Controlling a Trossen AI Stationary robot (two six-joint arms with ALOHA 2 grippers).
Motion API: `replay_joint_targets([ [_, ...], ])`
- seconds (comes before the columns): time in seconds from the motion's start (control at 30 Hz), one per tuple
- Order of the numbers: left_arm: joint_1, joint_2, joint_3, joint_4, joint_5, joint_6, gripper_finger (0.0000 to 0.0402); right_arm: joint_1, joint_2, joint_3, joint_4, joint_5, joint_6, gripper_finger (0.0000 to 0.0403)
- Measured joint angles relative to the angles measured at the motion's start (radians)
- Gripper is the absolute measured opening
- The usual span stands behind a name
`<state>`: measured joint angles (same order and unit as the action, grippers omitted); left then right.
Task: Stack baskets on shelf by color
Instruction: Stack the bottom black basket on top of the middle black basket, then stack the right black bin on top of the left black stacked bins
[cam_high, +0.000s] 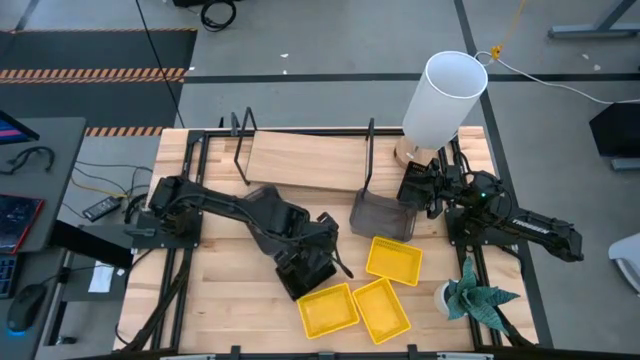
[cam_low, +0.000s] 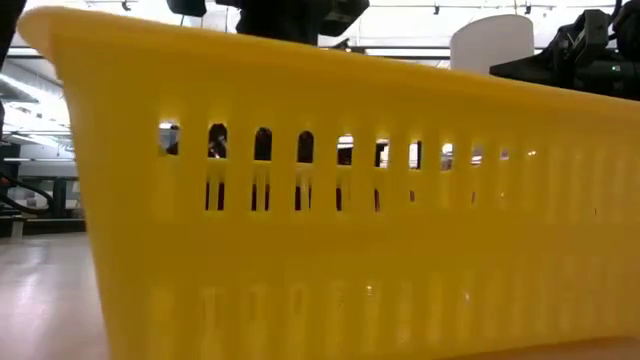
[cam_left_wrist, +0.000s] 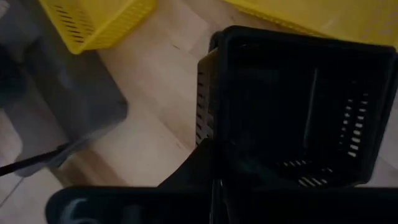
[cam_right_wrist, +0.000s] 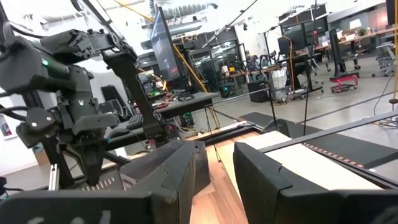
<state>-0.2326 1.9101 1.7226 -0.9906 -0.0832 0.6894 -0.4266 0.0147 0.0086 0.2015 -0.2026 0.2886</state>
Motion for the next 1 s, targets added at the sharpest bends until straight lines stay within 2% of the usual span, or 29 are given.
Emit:
replay_joint_targets([
  [0.23, 0.012, 0.005, 0.000, 0.010, -0.009, -0.057, 0.0100, 0.000, 0.000, 0.000, 0.008, -0.002, 0.000, 0.0115],
  [0.33, 0.012, 0.005, 0.000, 0.009, 0.022, -0.070, 0.0121, 0.000, 0.000, 0.000, 0.008, -0.001, 0.000, 0.0115],
  [0.77, 0.029, 0.019, 0.000, 0.089, 0.022, -0.156, 0.0100, 0.000, 0.000, 0.000, 0.007, -0.001, 0.000, 0.0115],
  [1.0, 0.069, 0.091, 0.000, 0.244, -0.123, -0.329, 0.0092, 0.000, 0.000, 0.000, 0.007, -0.001, 0.000, 0.0115],
])
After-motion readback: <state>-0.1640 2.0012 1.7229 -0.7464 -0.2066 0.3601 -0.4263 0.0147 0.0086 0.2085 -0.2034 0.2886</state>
